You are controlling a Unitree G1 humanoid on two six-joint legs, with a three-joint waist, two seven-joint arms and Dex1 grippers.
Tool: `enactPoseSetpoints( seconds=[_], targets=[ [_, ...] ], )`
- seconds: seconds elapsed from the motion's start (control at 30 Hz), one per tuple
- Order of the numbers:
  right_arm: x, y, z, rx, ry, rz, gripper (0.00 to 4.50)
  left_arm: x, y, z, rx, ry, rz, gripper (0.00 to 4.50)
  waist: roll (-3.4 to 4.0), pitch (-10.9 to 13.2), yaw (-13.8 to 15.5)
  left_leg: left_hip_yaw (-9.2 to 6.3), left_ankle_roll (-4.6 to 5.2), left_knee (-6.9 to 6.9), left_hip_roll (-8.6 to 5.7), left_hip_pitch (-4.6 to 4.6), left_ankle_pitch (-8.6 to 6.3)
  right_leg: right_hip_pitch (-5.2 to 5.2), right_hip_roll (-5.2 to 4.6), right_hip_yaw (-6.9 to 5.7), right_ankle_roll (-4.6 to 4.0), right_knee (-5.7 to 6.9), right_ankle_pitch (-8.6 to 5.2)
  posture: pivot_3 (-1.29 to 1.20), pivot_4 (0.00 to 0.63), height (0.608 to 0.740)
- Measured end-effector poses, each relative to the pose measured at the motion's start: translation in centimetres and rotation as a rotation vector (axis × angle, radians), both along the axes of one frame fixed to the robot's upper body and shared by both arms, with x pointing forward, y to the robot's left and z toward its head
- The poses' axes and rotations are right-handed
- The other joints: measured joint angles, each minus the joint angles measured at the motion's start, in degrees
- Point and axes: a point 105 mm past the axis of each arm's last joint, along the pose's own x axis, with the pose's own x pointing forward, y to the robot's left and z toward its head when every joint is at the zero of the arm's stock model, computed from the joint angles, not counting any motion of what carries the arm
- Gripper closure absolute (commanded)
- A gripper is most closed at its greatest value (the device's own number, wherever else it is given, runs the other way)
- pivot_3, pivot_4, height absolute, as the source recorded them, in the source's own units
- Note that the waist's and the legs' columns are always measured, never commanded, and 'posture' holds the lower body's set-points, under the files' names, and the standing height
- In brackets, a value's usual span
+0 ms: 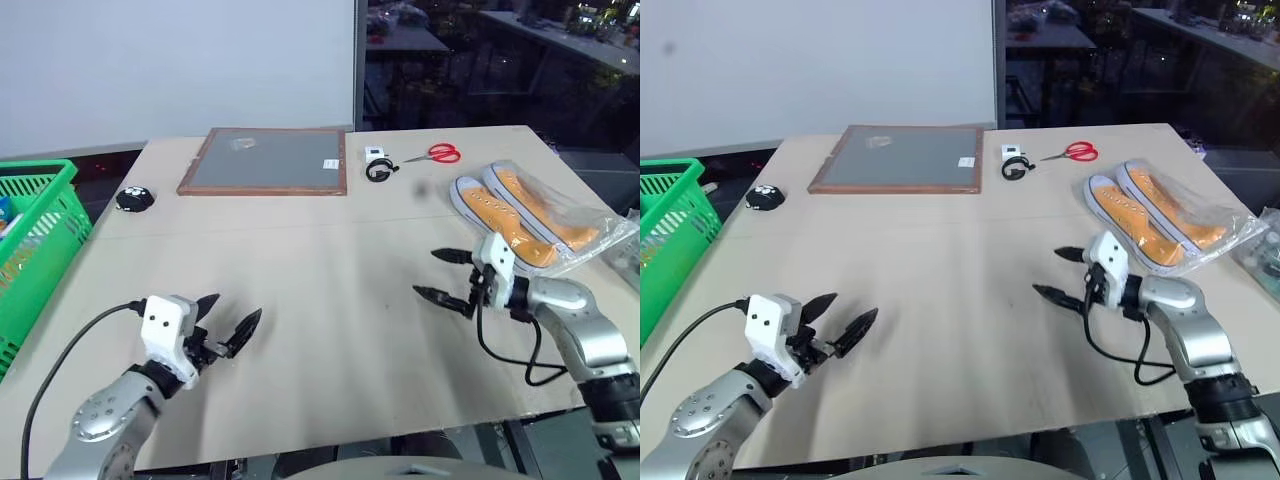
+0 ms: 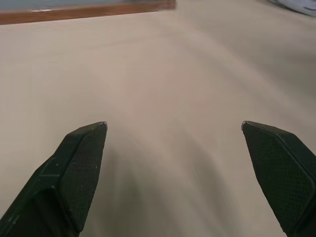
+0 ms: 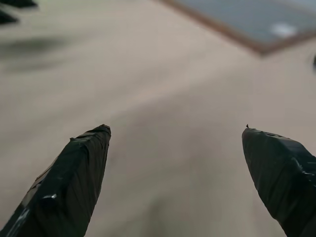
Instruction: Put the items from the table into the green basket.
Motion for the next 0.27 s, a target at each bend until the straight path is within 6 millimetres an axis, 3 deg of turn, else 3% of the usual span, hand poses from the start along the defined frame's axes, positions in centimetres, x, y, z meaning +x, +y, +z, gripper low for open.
enactPoseSetpoints(
  seconds=[0.27],
  targets=[
    [0.0, -2.8, -1.9, -0.048, 0.006, -0.117, 0.0, 0.2, -1.8, -0.8, 0.007, 0.0, -0.055, 0.01, 0.08, 0.02, -1.61, 0.21, -0.01, 0.21, 0.01, 0.04, 0.01, 0.05, -0.02, 0.11, 0.01, 0.02, 0.01, 0.17, 0.0, 0.74]
  ],
)
